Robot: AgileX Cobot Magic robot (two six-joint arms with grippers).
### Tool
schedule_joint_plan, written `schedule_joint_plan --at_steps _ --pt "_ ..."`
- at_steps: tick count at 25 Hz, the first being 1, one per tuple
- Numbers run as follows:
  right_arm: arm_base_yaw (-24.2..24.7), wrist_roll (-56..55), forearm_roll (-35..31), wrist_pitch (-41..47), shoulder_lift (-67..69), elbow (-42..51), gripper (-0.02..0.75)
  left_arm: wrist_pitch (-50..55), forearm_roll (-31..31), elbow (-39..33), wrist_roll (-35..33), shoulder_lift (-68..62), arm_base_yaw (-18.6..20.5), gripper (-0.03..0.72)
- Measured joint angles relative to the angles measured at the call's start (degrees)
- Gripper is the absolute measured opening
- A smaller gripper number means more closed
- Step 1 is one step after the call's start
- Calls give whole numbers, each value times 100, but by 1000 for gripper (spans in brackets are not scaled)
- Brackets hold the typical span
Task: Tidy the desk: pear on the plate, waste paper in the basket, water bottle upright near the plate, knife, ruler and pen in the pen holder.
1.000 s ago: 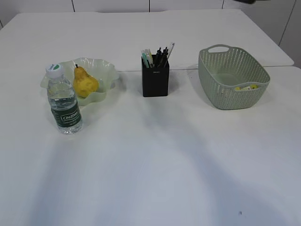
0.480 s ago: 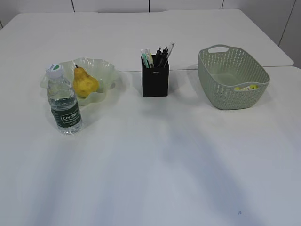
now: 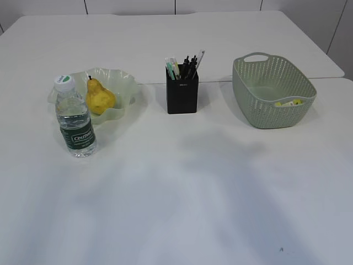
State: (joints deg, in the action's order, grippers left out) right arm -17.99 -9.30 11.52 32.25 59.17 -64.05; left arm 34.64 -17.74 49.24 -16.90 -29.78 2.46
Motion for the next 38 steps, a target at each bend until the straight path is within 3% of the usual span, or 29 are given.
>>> schedule_joint_plan --at_steps 18,28,38 --pt "0 2038 -2320 975 -3134 1802 246 1334 -219 -890 7 2543 0 466" --pt "0 2499 -2426 2822 -4618 1988 246 2244 -272 -1446 42 2943 0 466" --pt "0 2521 -2248 3193 -5872 2882 245 2242 -272 -1692 50 2943 0 466"
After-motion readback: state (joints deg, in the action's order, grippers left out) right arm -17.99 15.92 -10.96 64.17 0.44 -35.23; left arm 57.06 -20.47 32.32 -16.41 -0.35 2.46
